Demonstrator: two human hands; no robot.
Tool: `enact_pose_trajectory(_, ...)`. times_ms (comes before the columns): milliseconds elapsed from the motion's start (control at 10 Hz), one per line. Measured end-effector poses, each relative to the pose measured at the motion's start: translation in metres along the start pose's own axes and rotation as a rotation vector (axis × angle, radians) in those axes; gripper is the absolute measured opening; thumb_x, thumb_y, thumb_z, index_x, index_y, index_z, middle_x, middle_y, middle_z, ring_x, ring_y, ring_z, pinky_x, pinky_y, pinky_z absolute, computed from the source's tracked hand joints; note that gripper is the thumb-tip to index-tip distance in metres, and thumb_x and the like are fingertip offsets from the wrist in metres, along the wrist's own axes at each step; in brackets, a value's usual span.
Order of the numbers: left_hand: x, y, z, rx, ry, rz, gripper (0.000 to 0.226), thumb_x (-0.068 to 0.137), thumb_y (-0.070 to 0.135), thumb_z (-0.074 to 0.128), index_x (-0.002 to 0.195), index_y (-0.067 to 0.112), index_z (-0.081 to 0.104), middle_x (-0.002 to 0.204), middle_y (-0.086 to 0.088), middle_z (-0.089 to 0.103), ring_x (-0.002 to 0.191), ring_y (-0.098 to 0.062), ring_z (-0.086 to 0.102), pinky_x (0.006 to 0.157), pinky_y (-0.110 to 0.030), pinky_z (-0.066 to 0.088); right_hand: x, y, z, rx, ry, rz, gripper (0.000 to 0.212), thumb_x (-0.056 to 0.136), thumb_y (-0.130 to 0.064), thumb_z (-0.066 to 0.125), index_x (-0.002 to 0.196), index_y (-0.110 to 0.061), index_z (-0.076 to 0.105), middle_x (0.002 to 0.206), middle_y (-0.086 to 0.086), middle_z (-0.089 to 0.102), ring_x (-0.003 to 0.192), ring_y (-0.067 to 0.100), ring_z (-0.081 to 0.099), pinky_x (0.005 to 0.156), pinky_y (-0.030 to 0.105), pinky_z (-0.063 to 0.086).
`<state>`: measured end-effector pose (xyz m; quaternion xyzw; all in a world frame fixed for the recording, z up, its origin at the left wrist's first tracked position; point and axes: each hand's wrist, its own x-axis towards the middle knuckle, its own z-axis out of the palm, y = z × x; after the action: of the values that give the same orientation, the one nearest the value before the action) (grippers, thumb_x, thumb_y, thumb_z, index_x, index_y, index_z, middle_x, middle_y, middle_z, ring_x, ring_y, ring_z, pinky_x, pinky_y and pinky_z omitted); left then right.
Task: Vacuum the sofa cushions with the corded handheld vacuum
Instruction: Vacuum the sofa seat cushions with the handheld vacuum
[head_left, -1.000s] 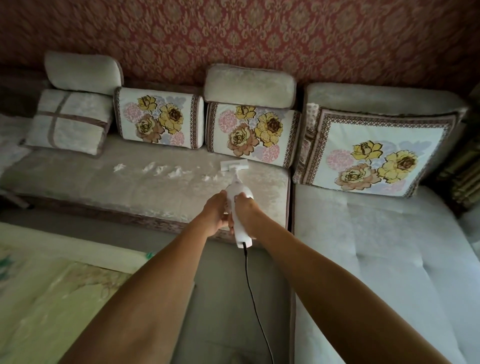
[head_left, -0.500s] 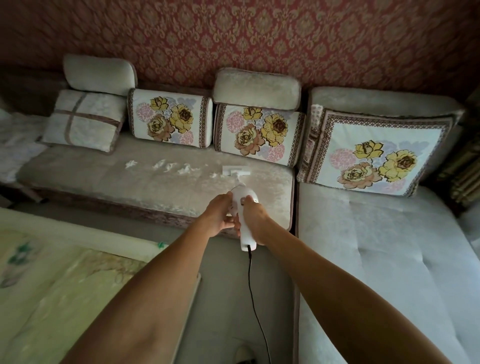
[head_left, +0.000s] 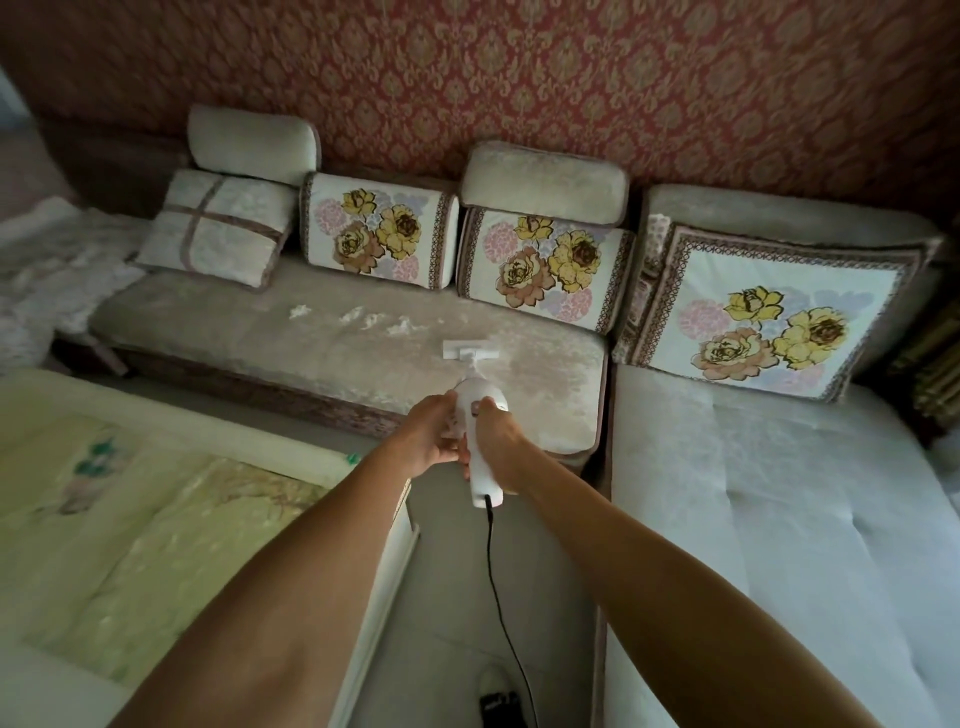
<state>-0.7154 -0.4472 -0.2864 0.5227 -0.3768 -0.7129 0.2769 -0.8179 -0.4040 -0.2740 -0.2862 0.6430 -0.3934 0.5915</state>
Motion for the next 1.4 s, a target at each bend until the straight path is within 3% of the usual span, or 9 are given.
enact_pose_trajectory(100,-0.009,-0.002,-0.010,-0.044,0.015,-0.004,0.027,0.103,0.031,0.045,0.092,0.010,0.058,0.081,-0.013,0.056,0.067,-0.026,0.054,0.044,-0.027,0.051,-0.004,0.000,0.007,-0.036,-0.006,0.000,0.029,0.104,-0.037,0.032,0.081,-0.024,0.045,0.077,-0.001,0.048,0.061,0.015,0.047,0.057,0.029,0.041)
enact_pose_trajectory(200,-0.010,-0.002,-0.014,-0.057,0.031,-0.006,0.025,0.103,0.029,0.046,0.092,0.009,0.057,0.082,-0.014,0.056,0.065,-0.026,0.054,0.040,-0.025,0.049,0.001,-0.002,0.010,-0.042,0.006,0.050,0.031,0.102,-0.039,0.034,0.080,-0.022,0.047,0.075,0.003,0.050,0.057,0.017,0.048,0.053,0.026,0.043)
enact_pose_trajectory(300,-0.003,-0.002,-0.013,-0.073,0.030,-0.013,0.026,0.103,0.030,0.047,0.093,0.009,0.056,0.079,-0.014,0.055,0.058,-0.025,0.053,0.041,-0.026,0.049,0.006,-0.008,0.008,0.019,0.022,0.225,0.043,0.099,-0.044,0.037,0.082,-0.008,0.055,0.058,0.008,0.051,0.041,0.020,0.047,0.044,0.022,0.044)
enact_pose_trajectory(500,0.025,0.007,-0.007,-0.090,0.042,-0.010,0.031,0.105,0.031,0.041,0.092,0.006,0.053,0.065,-0.011,0.050,0.035,-0.020,0.052,0.038,-0.024,0.047,0.034,-0.020,0.003,-0.027,0.043,0.234,0.049,0.100,-0.047,0.033,0.090,-0.005,0.056,0.059,0.008,0.053,0.044,0.022,0.048,0.047,0.025,0.043)
enact_pose_trajectory(700,0.059,0.031,-0.005,-0.077,0.057,-0.022,0.032,0.105,0.030,0.041,0.099,0.002,0.056,0.064,-0.012,0.053,0.035,-0.022,0.052,0.038,-0.026,0.048,0.076,-0.046,0.001,-0.055,0.008,0.256,0.053,0.098,-0.051,0.034,0.099,-0.004,0.060,0.063,0.008,0.058,0.053,0.023,0.051,0.054,0.027,0.042)
enact_pose_trajectory(800,0.083,0.045,-0.003,-0.080,0.092,-0.024,0.032,0.104,0.031,0.043,0.104,0.001,0.055,0.064,-0.011,0.051,0.036,-0.022,0.053,0.038,-0.027,0.048,0.097,-0.056,-0.007,-0.019,-0.009,0.253,0.047,0.098,-0.049,0.035,0.088,-0.009,0.058,0.064,0.006,0.055,0.047,0.021,0.050,0.048,0.024,0.044)
enact_pose_trajectory(900,0.102,0.057,0.002,-0.081,0.112,-0.014,0.033,0.105,0.031,0.042,0.107,0.001,0.055,0.073,-0.014,0.052,0.040,-0.024,0.052,0.038,-0.027,0.047,0.116,-0.067,-0.019,-0.047,-0.079,0.084,0.032,0.103,-0.039,0.034,0.080,-0.021,0.046,0.073,0.001,0.050,0.055,0.015,0.048,0.051,0.024,0.042)
enact_pose_trajectory(1200,0.145,0.093,0.022,-0.061,0.128,0.009,0.035,0.107,0.031,0.036,0.093,0.006,0.057,0.076,-0.015,0.049,0.042,-0.024,0.048,0.036,-0.025,0.044,0.161,-0.103,-0.038,-0.066,-0.112,0.071,0.026,0.103,-0.036,0.035,0.081,-0.024,0.044,0.075,-0.002,0.049,0.058,0.012,0.048,0.052,0.024,0.043)
enact_pose_trajectory(1400,0.164,0.109,0.025,-0.059,0.135,0.009,0.033,0.107,0.030,0.036,0.094,0.008,0.058,0.080,-0.014,0.050,0.054,-0.027,0.047,0.034,-0.023,0.044,0.177,-0.120,-0.042,-0.074,-0.090,0.074,0.028,0.104,-0.032,0.033,0.078,-0.026,0.039,0.078,-0.004,0.044,0.061,0.009,0.044,0.054,0.025,0.041)
